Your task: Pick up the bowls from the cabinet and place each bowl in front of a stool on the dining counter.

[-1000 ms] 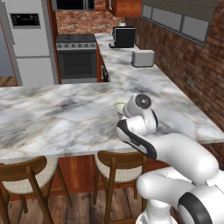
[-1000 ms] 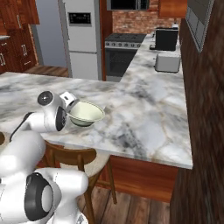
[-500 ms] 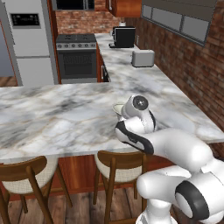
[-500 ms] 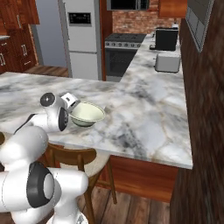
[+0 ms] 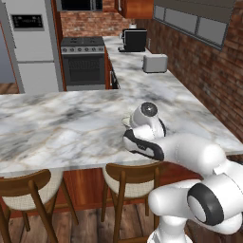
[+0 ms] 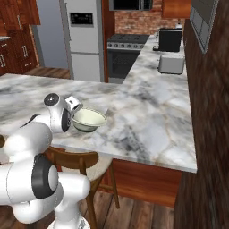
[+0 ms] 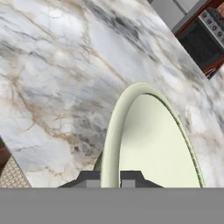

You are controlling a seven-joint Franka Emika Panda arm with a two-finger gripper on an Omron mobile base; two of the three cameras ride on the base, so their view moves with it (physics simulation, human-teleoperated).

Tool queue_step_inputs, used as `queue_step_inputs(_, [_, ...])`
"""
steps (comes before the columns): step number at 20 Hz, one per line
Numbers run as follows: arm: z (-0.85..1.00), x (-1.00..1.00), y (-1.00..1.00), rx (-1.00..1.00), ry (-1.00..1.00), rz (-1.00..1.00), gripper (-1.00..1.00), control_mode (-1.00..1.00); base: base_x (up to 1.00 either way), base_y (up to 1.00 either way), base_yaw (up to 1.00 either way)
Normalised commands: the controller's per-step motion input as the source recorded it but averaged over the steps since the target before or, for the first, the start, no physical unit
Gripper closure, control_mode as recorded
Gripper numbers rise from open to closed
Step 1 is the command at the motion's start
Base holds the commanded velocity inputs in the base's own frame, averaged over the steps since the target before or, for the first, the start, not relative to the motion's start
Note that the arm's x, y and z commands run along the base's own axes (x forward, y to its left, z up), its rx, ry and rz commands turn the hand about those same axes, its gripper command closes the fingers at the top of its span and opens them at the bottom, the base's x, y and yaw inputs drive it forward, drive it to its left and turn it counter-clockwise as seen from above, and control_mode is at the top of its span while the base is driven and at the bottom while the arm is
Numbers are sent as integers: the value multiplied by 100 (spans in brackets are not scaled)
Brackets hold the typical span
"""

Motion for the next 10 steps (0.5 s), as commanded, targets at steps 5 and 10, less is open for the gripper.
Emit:
queue_step_inputs(5, [-13, 27, 10, 0, 13, 0, 100, -100, 0, 0, 0])
queue_step_inputs(10, [-24, 33, 12, 0, 9, -1, 100, -100, 0, 0, 0])
